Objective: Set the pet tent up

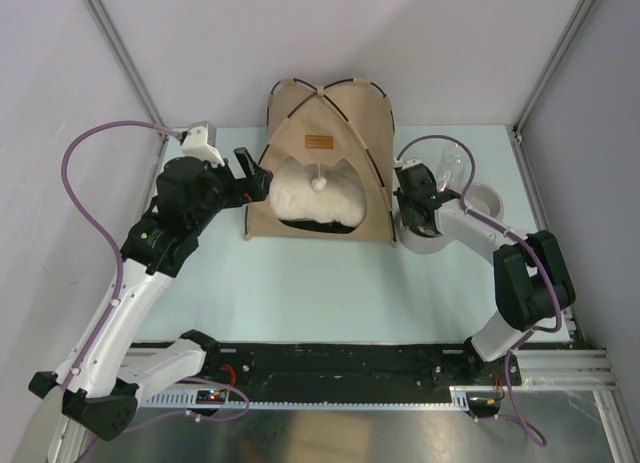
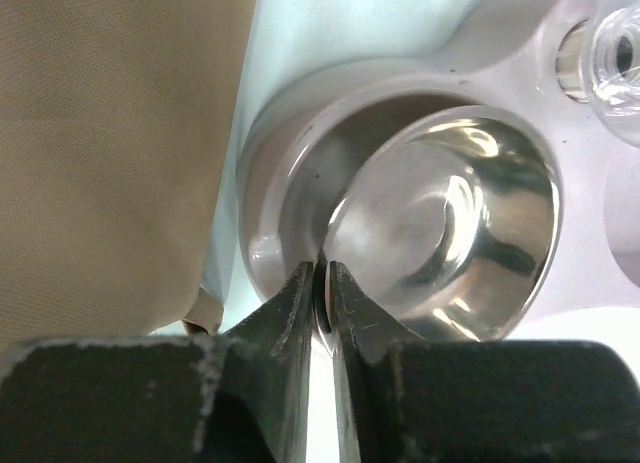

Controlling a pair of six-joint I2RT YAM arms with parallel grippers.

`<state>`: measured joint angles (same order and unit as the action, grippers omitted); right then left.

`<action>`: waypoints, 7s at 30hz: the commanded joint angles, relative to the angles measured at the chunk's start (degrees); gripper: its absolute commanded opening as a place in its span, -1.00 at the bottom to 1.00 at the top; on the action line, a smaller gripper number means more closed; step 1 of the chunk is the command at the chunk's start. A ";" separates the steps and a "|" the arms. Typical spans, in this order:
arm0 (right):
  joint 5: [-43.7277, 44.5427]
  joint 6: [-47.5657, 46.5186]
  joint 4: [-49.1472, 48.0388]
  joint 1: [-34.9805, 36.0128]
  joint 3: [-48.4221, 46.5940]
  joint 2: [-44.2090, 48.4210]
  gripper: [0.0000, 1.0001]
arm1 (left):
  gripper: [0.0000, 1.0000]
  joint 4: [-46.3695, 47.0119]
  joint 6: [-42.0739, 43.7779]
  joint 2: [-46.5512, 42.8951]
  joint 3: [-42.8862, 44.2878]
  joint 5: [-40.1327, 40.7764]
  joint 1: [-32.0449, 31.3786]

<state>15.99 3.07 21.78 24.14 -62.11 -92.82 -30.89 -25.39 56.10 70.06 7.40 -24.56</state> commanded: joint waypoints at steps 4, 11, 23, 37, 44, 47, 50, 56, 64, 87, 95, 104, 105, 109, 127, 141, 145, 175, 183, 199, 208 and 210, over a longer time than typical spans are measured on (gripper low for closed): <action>-1.60 2.08 -1.48 -0.20 -2.55 -1.71 -0.66 | 0.99 1.15 1.06 -0.71 -0.70 0.88 0.30; -1.98 3.38 -2.12 0.06 -2.54 -2.78 -0.56 | 0.99 1.11 1.13 -0.68 -0.80 1.04 0.28; -2.68 7.72 -2.48 -0.37 -2.91 -1.48 -0.28 | 0.99 1.11 1.13 -0.70 -0.93 1.05 0.36; 10.51 20.46 3.04 -0.33 0.28 9.63 -0.42 | 0.99 1.17 0.59 -0.71 -1.55 0.86 0.24; 16.49 31.04 8.07 -0.45 4.89 13.11 -0.75 | 0.99 1.08 -5.44 -1.55 -3.39 0.97 0.30; 17.22 35.38 10.52 -0.69 6.12 13.24 -0.86 | 0.99 0.88 -10.91 -2.69 -5.84 2.49 0.30; 16.84 38.72 11.46 -1.52 7.50 13.33 -0.93 | 0.99 0.20 -13.05 -3.23 -7.14 4.19 0.30; 14.02 40.25 8.97 -4.86 10.29 13.39 -0.95 | 0.99 -0.36 -15.35 -4.40 -8.82 5.60 0.34; 12.73 37.81 2.86 -6.73 11.56 11.05 -0.95 | 0.99 -2.01 -18.17 -4.88 -10.32 6.24 0.61; 13.03 37.11 0.99 -7.14 11.48 8.32 -0.96 | 0.99 -2.57 -18.27 -4.58 -10.29 6.95 1.26; 12.59 36.52 0.02 -7.18 11.48 7.01 -0.96 | 0.99 -2.51 -18.19 -4.56 -10.38 6.75 1.41; 10.70 35.84 -0.23 -7.31 11.48 5.86 -0.85 | 0.99 -2.43 -18.21 -4.59 -10.46 6.67 1.52; 10.50 35.76 -0.20 -7.29 11.48 5.79 -0.84 | 0.99 -2.42 -18.21 -4.59 -10.47 6.67 1.57; 10.10 35.90 0.36 -7.27 11.42 5.63 -0.79 | 0.99 -2.50 -18.26 -4.56 -10.47 6.55 1.59; 12.35 34.53 4.23 -6.98 9.48 16.78 -0.18 | 0.99 -2.54 -18.31 -4.31 -10.18 6.28 1.87; 11.29 36.54 8.68 0.27 10.17 17.59 0.07 | 0.99 -2.52 -18.28 -4.35 -9.93 6.17 1.93; 9.56 37.34 7.67 2.48 11.70 16.63 0.08 | 0.99 -2.49 -18.29 -4.41 -10.00 6.12 1.97; 7.09 33.33 -5.44 -7.04 10.25 1.64 0.08 | 0.99 -2.45 -19.99 -5.08 -11.78 5.16 3.36; 7.53 32.21 -8.36 -8.94 4.78 -4.25 0.08 | 0.97 -2.49 -18.74 -5.35 -12.24 3.94 4.10; 2.82 24.68 -6.80 -8.67 -3.44 -5.60 0.10 | 0.97 -2.48 -15.69 -10.99 -18.60 -3.82 4.25; 4.09 26.99 10.36 -5.40 -0.87 15.49 0.96 | 0.97 -5.25 -13.24 -14.16 -20.28 -6.95 4.23; 4.02 27.89 15.46 -5.53 0.00 21.63 0.98 | 0.97 -6.46 -11.82 -15.47 -19.38 -9.79 4.25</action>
<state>18.74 28.88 26.13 18.96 -63.42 -82.02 -35.64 -40.36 43.75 49.74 1.91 -20.60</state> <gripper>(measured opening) 0.982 0.985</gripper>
